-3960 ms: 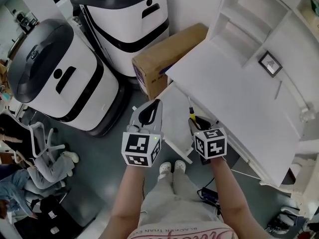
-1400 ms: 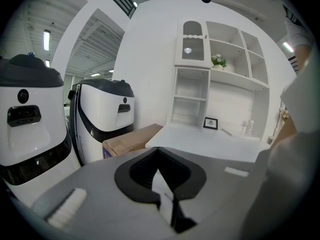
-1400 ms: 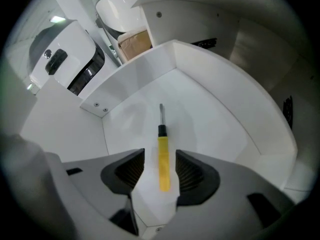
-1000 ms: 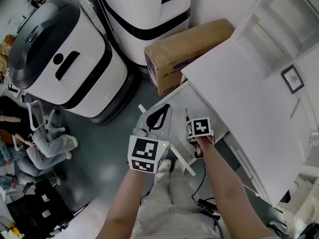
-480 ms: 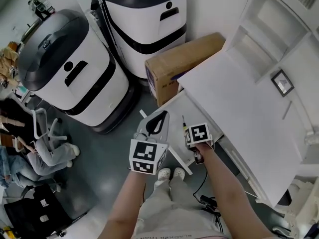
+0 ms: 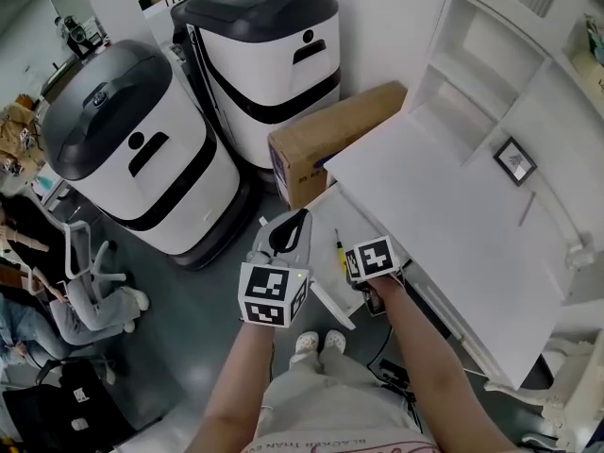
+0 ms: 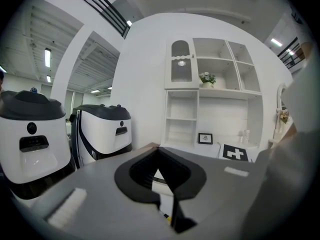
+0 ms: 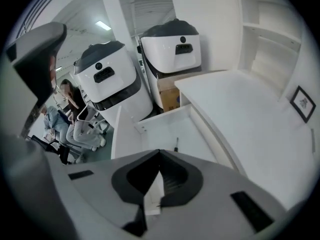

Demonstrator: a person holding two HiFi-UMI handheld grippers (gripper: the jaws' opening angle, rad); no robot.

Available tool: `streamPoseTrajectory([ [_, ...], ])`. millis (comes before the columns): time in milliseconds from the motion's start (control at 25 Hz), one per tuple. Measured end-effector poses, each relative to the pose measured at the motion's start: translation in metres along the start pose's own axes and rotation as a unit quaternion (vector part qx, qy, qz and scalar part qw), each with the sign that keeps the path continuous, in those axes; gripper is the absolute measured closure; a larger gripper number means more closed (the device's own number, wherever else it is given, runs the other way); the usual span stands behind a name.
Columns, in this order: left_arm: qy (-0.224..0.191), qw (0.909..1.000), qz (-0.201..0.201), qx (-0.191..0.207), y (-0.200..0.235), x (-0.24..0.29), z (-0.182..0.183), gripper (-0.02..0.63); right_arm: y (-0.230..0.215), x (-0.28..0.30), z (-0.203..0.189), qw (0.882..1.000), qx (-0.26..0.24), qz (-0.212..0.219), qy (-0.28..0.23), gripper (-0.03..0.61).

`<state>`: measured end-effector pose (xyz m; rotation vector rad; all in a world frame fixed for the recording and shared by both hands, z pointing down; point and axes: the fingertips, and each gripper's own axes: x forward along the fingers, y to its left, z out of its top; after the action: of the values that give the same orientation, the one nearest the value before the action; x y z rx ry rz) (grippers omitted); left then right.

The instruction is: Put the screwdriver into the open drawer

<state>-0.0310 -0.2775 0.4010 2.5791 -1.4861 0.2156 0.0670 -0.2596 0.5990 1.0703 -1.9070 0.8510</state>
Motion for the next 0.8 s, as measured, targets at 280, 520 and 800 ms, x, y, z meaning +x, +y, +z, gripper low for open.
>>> streamPoseTrajectory([
  [280,-0.019,0.9997,0.004,0.013,-0.01,-0.013,0.021,0.609,0.004,-0.047,0.017,0.998,-0.016,-0.006,-0.058,0.571],
  [520,-0.038,0.999,0.006,0.024,-0.019,-0.02,0.039,0.609,0.001,-0.092,0.027,0.993,-0.018,-0.015,-0.12,0.571],
  [800,-0.06,0.9975,0.008,0.038,-0.025,-0.028,0.061,0.609,0.002,-0.147,0.043,0.979,-0.025,-0.023,-0.2,0.572],
])
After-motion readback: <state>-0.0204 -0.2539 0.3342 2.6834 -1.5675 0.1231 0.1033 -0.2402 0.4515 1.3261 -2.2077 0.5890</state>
